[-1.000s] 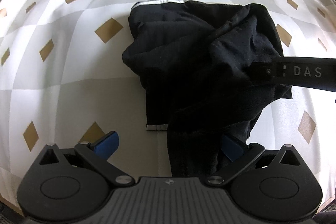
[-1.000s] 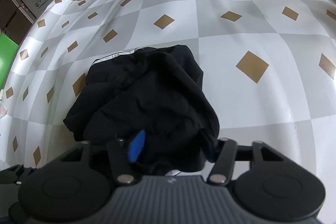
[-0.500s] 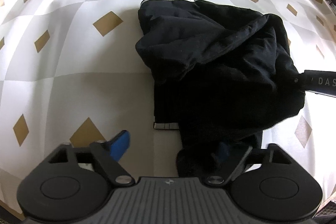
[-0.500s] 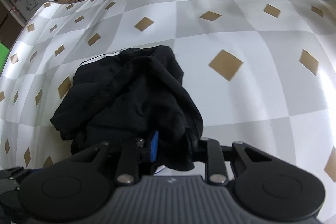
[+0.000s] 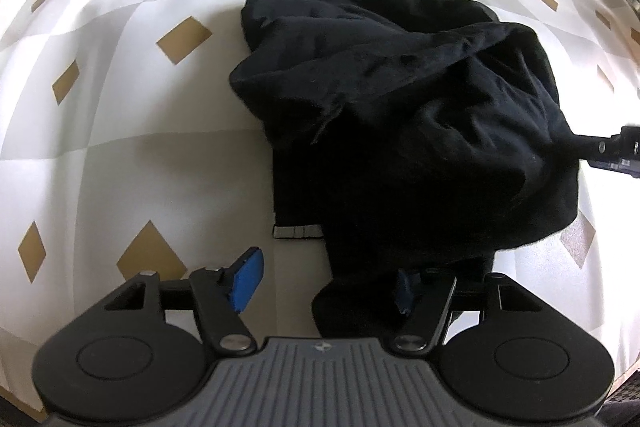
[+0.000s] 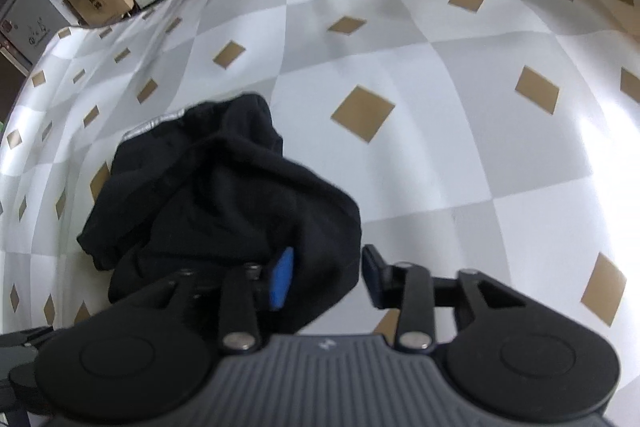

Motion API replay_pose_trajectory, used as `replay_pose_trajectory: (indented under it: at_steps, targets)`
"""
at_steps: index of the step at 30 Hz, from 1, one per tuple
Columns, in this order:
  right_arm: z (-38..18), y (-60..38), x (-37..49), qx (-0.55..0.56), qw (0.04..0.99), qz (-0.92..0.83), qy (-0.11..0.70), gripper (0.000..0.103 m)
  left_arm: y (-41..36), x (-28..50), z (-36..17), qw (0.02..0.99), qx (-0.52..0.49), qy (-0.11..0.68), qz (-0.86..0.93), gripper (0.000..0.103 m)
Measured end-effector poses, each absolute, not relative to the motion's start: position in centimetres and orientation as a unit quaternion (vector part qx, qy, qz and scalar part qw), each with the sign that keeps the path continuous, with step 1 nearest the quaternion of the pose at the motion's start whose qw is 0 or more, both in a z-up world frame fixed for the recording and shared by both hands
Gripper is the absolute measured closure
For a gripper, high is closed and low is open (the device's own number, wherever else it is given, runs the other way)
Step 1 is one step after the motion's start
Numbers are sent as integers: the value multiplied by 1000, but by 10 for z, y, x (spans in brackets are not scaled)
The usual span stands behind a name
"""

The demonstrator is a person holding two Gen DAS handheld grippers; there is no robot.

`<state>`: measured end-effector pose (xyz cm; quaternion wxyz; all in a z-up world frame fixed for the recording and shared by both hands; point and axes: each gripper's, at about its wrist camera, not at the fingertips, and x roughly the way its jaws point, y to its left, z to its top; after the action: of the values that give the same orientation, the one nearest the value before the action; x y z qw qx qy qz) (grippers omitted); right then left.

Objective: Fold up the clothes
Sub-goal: 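Close the right tool on the garment while the left tool closes beside it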

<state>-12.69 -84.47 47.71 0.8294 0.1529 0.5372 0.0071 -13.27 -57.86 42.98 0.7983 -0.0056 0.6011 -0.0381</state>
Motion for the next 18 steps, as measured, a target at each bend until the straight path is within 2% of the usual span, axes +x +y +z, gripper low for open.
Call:
replay_pose_trajectory:
  at_steps: [5,18]
  targets:
    - [475,-852,-120,197,821,5,536,32,-582,-132,436,806,-8,591,-37,39]
    - [442,-852,-116,285,772,8,568,31,-597,-132,429,801,-2,596,-57,38]
